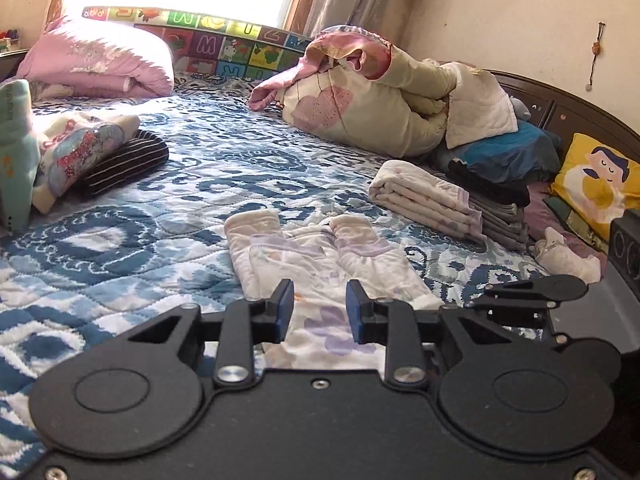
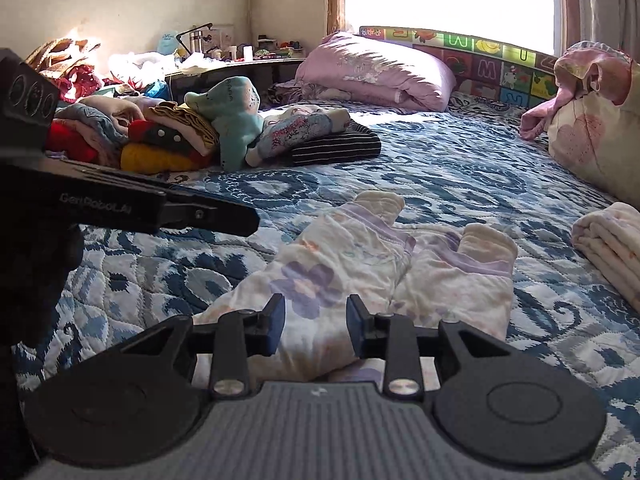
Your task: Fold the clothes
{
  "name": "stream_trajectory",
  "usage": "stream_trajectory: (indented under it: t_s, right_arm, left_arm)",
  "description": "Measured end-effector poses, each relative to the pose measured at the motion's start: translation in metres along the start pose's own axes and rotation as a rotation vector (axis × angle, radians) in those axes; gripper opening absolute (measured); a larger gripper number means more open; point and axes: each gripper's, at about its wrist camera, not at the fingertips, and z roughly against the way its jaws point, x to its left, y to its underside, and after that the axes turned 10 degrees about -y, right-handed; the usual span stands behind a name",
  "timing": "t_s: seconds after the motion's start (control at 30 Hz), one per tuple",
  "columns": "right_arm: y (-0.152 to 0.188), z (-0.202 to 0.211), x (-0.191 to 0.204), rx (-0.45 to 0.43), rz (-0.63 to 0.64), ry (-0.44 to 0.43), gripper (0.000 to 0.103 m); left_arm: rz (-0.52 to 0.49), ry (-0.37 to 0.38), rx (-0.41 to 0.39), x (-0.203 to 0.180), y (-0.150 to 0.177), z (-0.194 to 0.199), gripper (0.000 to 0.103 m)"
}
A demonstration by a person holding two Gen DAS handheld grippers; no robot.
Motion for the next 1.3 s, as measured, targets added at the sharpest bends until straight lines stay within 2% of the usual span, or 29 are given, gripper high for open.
stream_trajectory:
  t_s: [0.1,0.17,0.2,0.23,0.3,0.37,0.43,0.53,0.63,0.73,0.8,0.9,1.0,1.2,1.27,1.3]
  right_arm:
    - [0.007,-0.010,0.006,0.034,0.029,-0.003,0.037]
    - [0.016,-0.016,0.009,0.053,0.026,-0.007,0.039]
    - [0.020,-0.018,0.011,0.059,0.026,-0.005,0.039]
    - [0.022,-0.020,0.012,0.070,0.036,0.000,0.039]
    - [0.027,-0.026,0.014,0.095,0.054,0.009,0.039]
    - [0.027,-0.031,0.012,0.104,0.025,0.005,0.039]
    - [0.022,-0.032,0.012,0.115,0.011,0.003,0.039]
    - [0.015,-0.013,0.020,0.068,0.020,0.017,0.038]
    - [0.010,0.010,0.016,0.002,-0.040,0.006,0.037]
    - [0.007,0.011,0.002,-0.015,-0.097,0.001,0.037]
    - [0.006,0.004,-0.007,-0.003,-0.140,-0.016,0.037]
    - [0.012,-0.020,-0.014,0.071,-0.166,-0.020,0.037]
    - [0.016,-0.030,-0.013,0.102,-0.175,-0.018,0.036]
    - [0.014,-0.029,-0.008,0.120,-0.178,-0.001,0.036]
    - [0.009,-0.012,-0.006,0.088,-0.195,-0.002,0.036]
    - [0.007,-0.001,-0.005,0.063,-0.201,-0.013,0.036]
  left_arm:
    - [-0.086,0.003,0.071,-0.002,-0.003,-0.044,0.028]
    - [-0.135,-0.010,0.156,-0.003,0.009,-0.070,0.029]
    - [-0.177,-0.019,0.171,-0.005,0.019,-0.080,0.030]
    - [-0.196,-0.024,0.157,-0.005,0.026,-0.083,0.032]
    - [-0.161,-0.022,0.142,0.000,0.030,-0.085,0.034]
    - [-0.161,-0.027,0.143,-0.001,0.029,-0.083,0.034]
    - [-0.164,-0.058,0.151,-0.006,0.018,-0.071,0.034]
    - [-0.134,-0.068,0.073,-0.009,0.009,-0.023,0.033]
    - [-0.149,-0.065,0.034,-0.018,0.020,0.023,0.033]
    - [-0.187,-0.044,0.046,-0.035,0.044,0.054,0.033]
    - [-0.213,-0.022,0.081,-0.044,0.061,0.055,0.033]
    - [-0.228,-0.053,0.154,-0.050,0.093,0.033,0.031]
    - [-0.164,-0.056,0.134,-0.043,0.105,0.025,0.034]
    - [-0.177,-0.068,0.132,-0.048,0.103,0.031,0.035]
    - [-0.154,-0.064,0.147,-0.048,0.093,0.043,0.048]
    - [-0.146,-0.061,0.129,-0.048,0.089,0.053,0.049]
